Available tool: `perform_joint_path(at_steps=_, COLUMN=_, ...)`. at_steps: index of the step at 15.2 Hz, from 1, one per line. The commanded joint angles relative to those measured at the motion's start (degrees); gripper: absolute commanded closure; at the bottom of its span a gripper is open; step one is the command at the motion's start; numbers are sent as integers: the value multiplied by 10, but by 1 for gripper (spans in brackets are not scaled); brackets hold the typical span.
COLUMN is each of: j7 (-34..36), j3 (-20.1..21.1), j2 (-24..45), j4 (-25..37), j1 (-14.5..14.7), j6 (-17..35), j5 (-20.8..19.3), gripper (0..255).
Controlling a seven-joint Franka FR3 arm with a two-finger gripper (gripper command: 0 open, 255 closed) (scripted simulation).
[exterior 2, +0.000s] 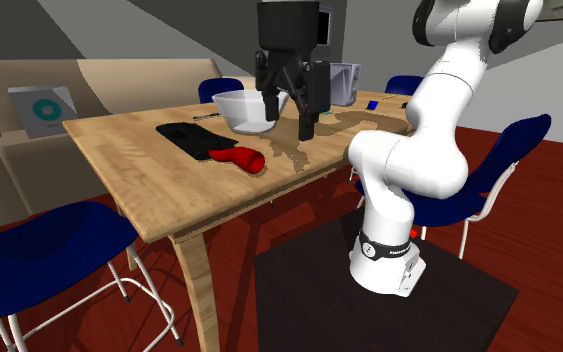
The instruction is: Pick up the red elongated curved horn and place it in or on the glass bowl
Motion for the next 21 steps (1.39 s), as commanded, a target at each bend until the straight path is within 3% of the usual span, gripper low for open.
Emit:
perform_joint_path(at_steps=1, j7=0, j3=0, j2=0, j4=0, j1=0, j6=0, j5=0, gripper=0)
perform_joint_path(at_steps=10, j7=209, j3=-52, j2=152, j4=69, j1=-125, j6=37, j5=9, gripper=0)
perform_joint_path(at_steps=18, j7=386, j3=-115, j2=224, j4=92, j1=-225, j6=55, j5=23, gripper=0)
perform_joint_path(at_steps=21, j7=394, j3=-118, j2=222, j4=74, j1=-230, j6=71, j5=23, gripper=0)
